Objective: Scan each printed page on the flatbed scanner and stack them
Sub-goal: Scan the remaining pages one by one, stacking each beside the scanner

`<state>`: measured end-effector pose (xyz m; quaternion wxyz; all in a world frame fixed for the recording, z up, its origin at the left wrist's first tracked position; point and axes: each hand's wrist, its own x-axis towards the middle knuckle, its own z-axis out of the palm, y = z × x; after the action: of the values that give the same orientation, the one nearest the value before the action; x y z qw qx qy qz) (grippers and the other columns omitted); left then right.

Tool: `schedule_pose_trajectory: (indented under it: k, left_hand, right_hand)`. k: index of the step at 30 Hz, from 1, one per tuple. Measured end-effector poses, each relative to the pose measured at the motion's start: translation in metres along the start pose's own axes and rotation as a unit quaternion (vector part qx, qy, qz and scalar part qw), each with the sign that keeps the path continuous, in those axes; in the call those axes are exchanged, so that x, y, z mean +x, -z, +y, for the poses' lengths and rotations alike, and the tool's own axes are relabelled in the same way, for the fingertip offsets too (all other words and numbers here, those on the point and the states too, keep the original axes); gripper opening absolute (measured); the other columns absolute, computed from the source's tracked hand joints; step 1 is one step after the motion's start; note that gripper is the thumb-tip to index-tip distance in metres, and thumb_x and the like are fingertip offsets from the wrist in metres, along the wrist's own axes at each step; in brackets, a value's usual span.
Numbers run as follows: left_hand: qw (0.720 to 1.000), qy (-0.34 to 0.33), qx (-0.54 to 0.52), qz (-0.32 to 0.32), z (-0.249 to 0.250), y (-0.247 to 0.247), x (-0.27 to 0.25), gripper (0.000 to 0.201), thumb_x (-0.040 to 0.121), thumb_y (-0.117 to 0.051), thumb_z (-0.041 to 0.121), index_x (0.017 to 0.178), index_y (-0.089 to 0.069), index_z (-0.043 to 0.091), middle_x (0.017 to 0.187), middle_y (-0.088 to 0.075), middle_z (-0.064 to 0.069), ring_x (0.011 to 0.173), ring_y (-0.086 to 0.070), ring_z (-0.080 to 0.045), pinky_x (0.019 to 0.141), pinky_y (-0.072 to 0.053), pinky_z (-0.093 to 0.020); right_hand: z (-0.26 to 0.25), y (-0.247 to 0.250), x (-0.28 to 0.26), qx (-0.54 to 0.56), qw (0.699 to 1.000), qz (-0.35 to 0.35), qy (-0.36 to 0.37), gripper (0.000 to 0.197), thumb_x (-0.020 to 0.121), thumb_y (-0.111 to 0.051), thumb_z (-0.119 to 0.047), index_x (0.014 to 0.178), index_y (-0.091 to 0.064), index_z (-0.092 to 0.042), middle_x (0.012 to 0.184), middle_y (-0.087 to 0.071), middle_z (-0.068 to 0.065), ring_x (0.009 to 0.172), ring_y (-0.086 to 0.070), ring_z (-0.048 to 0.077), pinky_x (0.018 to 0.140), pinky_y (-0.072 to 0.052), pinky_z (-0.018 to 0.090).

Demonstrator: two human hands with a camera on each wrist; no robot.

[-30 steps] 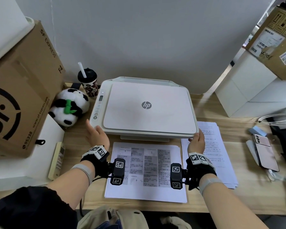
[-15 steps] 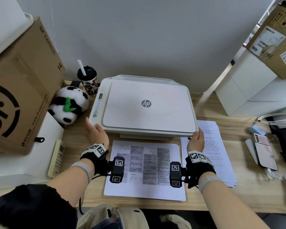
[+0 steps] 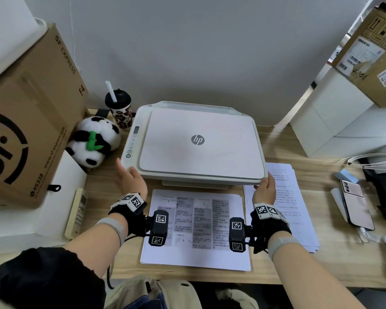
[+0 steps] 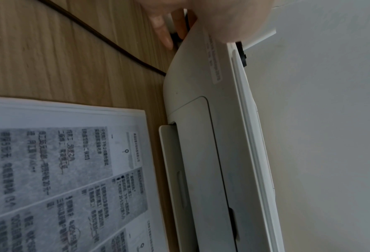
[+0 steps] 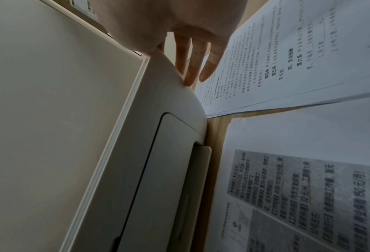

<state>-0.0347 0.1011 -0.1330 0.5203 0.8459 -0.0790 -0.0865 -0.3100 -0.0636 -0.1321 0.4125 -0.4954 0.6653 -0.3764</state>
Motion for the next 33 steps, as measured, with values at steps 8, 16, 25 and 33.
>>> schedule_pose_trajectory:
  k: [8, 16, 25, 33]
  left_hand:
    - [1.000, 0.003, -0.003, 0.000, 0.000, 0.000, 0.000, 0.051, 0.099, -0.031, 0.014, 0.149, -0.020, 0.013, 0.147, -0.036, -0.015, 0.127, -0.037, -0.036, 0.104, -0.031, -0.041]
    - [1.000, -0.008, -0.007, 0.013, 0.003, 0.001, -0.001, 0.051, 0.099, -0.033, 0.011, 0.148, -0.023, 0.010, 0.142, -0.042, -0.020, 0.123, -0.041, -0.037, 0.100, -0.033, -0.038]
    - [1.000, 0.018, -0.003, -0.002, 0.005, 0.003, 0.000, 0.052, 0.098, -0.033, 0.012, 0.149, -0.021, 0.013, 0.143, -0.040, -0.017, 0.125, -0.041, -0.036, 0.104, -0.034, -0.042]
    - [0.979, -0.071, 0.185, -0.040, 0.039, 0.022, 0.009, 0.052, 0.084, -0.050, 0.005, 0.133, -0.043, 0.020, 0.142, -0.030, -0.007, 0.126, -0.035, -0.030, 0.102, -0.034, -0.042]
  right_hand:
    - [0.001, -0.001, 0.000, -0.009, 1.000, 0.001, 0.001, 0.039, 0.102, -0.028, -0.020, 0.136, -0.046, -0.018, 0.123, -0.060, 0.013, 0.106, -0.059, 0.036, 0.092, -0.044, 0.041]
    - [0.001, -0.004, 0.000, -0.009, 1.000, 0.001, 0.000, 0.039, 0.102, -0.028, -0.021, 0.136, -0.046, -0.017, 0.126, -0.058, 0.014, 0.108, -0.059, 0.037, 0.092, -0.046, 0.044]
    - [-0.002, -0.003, -0.002, -0.016, 1.000, 0.004, 0.001, 0.040, 0.102, -0.028, -0.021, 0.137, -0.046, -0.017, 0.127, -0.058, 0.013, 0.110, -0.058, 0.036, 0.093, -0.046, 0.042]
    - [-0.005, -0.001, -0.003, -0.020, 1.000, 0.012, 0.004, 0.039, 0.102, -0.029, -0.018, 0.136, -0.047, -0.014, 0.124, -0.059, 0.017, 0.109, -0.057, 0.036, 0.092, -0.044, 0.039]
